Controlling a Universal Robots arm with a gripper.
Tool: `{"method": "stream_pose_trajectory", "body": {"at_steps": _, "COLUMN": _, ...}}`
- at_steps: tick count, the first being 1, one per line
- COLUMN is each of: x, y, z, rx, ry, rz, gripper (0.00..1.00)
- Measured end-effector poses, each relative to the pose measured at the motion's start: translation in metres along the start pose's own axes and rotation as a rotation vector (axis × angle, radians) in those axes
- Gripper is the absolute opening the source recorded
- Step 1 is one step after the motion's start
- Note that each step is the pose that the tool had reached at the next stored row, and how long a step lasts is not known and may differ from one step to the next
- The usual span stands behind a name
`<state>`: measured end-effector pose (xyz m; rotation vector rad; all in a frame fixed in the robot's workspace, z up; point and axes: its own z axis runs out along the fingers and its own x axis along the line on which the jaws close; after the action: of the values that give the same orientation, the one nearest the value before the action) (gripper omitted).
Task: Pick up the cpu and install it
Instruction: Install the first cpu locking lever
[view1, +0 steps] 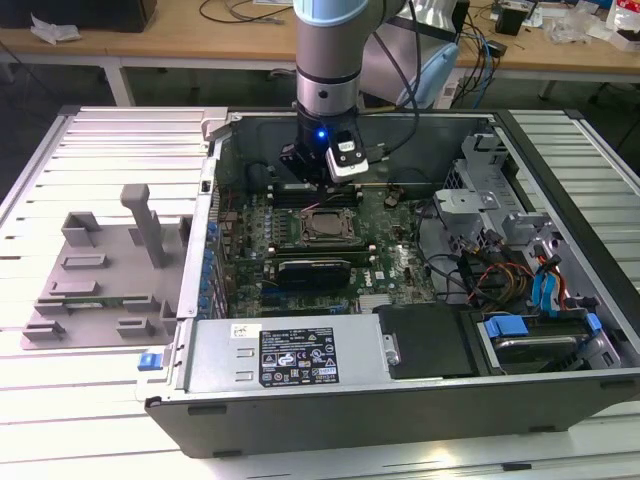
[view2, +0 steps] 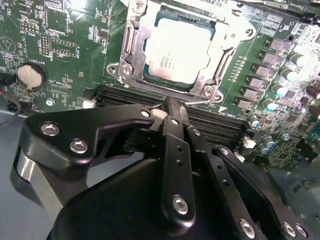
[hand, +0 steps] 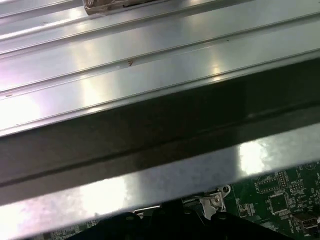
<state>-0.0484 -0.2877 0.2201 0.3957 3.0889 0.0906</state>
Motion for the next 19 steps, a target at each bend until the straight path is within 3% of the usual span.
{"method": "stream_pose_trajectory", "body": {"at_steps": 1, "x": -0.001, "y": -0.0013, "z": 0.0, "rx": 0.0001, "ry": -0.0002, "rz": 0.004, "gripper": 0.11}}
{"method": "stream_pose_trajectory", "body": {"at_steps": 4, "x": -0.001, "y": -0.0015, "z": 0.0018, "rx": 0.0021, "ry": -0.0059, "rz": 0.099, "gripper": 0.11}}
{"method": "stream_pose_trajectory", "body": {"at_steps": 9, "x": -0.0013, "y": -0.0016, "z": 0.0039, "rx": 0.0043, "ry": -0.0122, "rz": 0.205, "gripper": 0.11}}
{"method": "stream_pose_trajectory", "body": {"at_steps": 13, "x": -0.0042, "y": -0.0006, "z": 0.0051, "rx": 0.0047, "ry": -0.0148, "rz": 0.243, "gripper": 0.11}}
{"method": "stream_pose_trajectory", "body": {"at_steps": 19, "x": -0.0027, "y": 0.0044, "z": 0.0069, "rx": 0.0053, "ry": -0.0164, "rz": 0.27, "gripper": 0.11}}
